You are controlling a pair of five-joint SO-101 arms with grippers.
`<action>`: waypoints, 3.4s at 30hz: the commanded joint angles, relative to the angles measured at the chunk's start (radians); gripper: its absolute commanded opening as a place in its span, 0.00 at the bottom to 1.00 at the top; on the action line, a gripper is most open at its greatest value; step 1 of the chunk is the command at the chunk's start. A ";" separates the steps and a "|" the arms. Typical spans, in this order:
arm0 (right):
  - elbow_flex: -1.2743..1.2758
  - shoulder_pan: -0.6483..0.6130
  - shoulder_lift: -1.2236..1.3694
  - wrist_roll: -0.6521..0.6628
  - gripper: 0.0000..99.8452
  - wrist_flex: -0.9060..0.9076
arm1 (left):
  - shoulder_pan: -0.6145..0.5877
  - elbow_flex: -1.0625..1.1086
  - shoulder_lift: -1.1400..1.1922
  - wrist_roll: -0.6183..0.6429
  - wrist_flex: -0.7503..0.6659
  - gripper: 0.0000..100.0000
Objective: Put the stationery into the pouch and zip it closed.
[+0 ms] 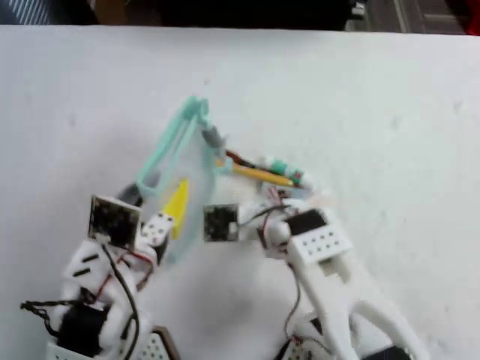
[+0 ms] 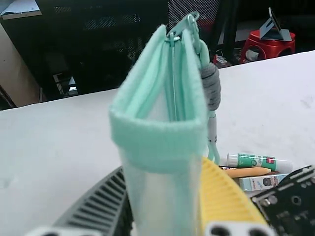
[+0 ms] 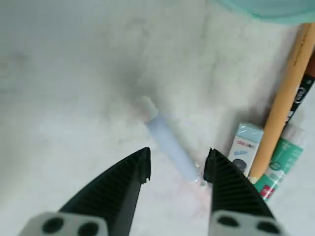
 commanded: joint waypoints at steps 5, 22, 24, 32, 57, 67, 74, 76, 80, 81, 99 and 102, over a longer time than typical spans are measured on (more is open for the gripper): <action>-0.183 0.056 0.294 0.025 0.17 -0.035 | -0.008 -0.026 0.002 0.008 -0.031 0.18; -0.275 0.048 0.484 0.025 0.02 -0.033 | -0.002 -0.026 0.002 0.008 -0.031 0.18; -0.265 0.048 0.481 0.025 0.03 -0.033 | -0.002 -0.026 0.002 0.008 -0.029 0.18; -0.259 0.048 0.479 0.015 0.02 -0.033 | -0.001 -0.026 0.002 0.008 -0.029 0.18; -0.261 0.073 0.476 -0.311 0.02 -0.053 | 0.001 -0.006 0.002 0.008 -0.032 0.18; -0.261 0.071 0.476 -0.304 0.02 -0.053 | -0.002 -0.008 0.002 0.060 -0.032 0.18; -0.259 0.071 0.476 -0.311 0.02 -0.053 | -0.001 -0.008 0.002 0.100 -0.025 0.24; -0.259 0.071 0.476 -0.311 0.02 -0.053 | -0.001 -0.006 0.002 0.103 -0.025 0.24; -0.259 0.071 0.478 -0.311 0.02 -0.051 | 0.001 -0.006 0.002 0.104 -0.025 0.24; -0.259 0.071 0.478 -0.311 0.02 -0.051 | 0.001 -0.008 0.002 0.104 -0.025 0.24; -0.241 0.073 0.475 -0.311 0.02 -0.048 | -0.001 -0.005 0.002 0.104 -0.025 0.24; -0.238 0.087 0.447 -0.315 0.02 -0.028 | -0.001 -0.005 0.002 0.106 -0.025 0.24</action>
